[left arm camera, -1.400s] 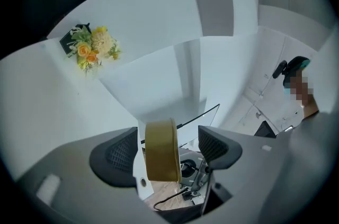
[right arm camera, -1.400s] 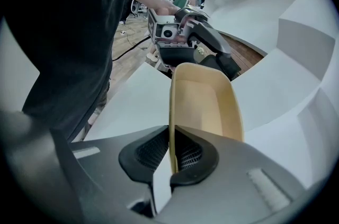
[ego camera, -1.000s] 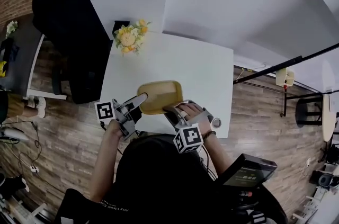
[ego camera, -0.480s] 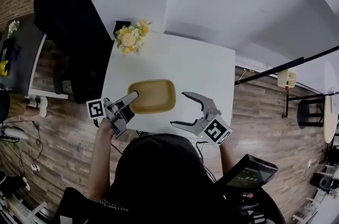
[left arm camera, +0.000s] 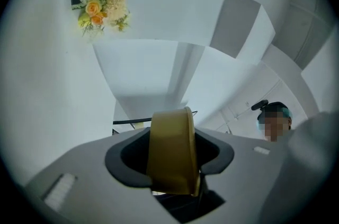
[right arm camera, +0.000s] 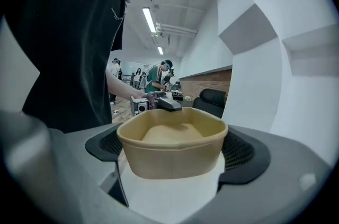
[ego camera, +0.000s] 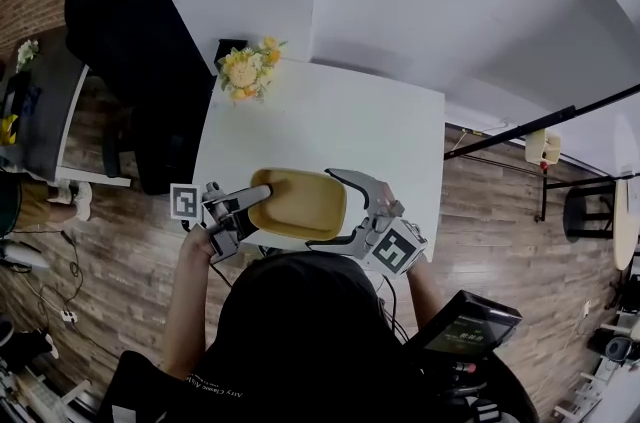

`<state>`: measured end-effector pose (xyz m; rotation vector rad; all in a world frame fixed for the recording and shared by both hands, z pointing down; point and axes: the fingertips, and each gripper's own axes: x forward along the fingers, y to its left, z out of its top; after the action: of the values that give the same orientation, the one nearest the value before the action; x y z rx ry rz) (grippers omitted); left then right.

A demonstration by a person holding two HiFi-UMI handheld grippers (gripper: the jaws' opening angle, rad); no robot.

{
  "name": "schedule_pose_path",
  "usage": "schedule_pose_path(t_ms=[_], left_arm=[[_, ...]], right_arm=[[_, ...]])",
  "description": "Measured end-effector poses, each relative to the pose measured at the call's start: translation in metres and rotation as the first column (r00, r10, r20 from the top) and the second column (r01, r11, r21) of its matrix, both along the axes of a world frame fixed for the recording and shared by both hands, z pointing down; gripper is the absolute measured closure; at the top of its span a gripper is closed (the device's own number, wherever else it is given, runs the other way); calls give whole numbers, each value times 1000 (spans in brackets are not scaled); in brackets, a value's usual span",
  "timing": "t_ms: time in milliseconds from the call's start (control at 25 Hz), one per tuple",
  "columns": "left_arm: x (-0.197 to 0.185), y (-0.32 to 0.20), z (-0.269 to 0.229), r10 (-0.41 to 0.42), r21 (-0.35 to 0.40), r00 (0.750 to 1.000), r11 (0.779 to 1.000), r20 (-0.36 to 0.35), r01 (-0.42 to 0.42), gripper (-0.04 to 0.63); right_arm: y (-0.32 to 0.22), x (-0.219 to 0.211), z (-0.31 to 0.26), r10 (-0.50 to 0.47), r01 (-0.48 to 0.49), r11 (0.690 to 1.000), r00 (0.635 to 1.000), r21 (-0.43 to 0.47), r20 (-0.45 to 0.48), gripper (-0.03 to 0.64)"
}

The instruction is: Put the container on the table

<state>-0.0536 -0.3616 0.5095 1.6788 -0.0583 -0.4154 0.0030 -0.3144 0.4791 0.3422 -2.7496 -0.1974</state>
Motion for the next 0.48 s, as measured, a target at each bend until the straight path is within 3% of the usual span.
schedule_pose_path(t_ms=[160, 280, 360, 400, 440, 480], left_arm=[[-1, 3, 4, -9, 68, 999, 998, 45, 6, 393], [-4, 7, -2, -18, 260, 994, 966, 106, -11, 341], [-12, 7, -14, -83, 417, 986, 909, 143, 16, 284], [-18, 6, -22, -134, 499, 977, 866, 168, 33, 269], [-23, 6, -29, -192, 589, 961, 807, 200, 39, 256], [-27, 8, -35, -249, 685, 940, 729, 235, 21, 235]], right_arm=[[-4, -1, -2, -6, 6, 1000, 997, 0, 76, 65], [-4, 5, -9, 9, 6, 996, 984, -86, 175, 89], [-4, 13, -15, 51, -6, 981, 972, -193, 228, 97], [-4, 18, -18, 64, -7, 973, 969, -232, 240, 97], [-4, 23, -20, 70, -4, 966, 967, -257, 245, 97], [-5, 28, -20, 68, 2, 962, 966, -273, 248, 97]])
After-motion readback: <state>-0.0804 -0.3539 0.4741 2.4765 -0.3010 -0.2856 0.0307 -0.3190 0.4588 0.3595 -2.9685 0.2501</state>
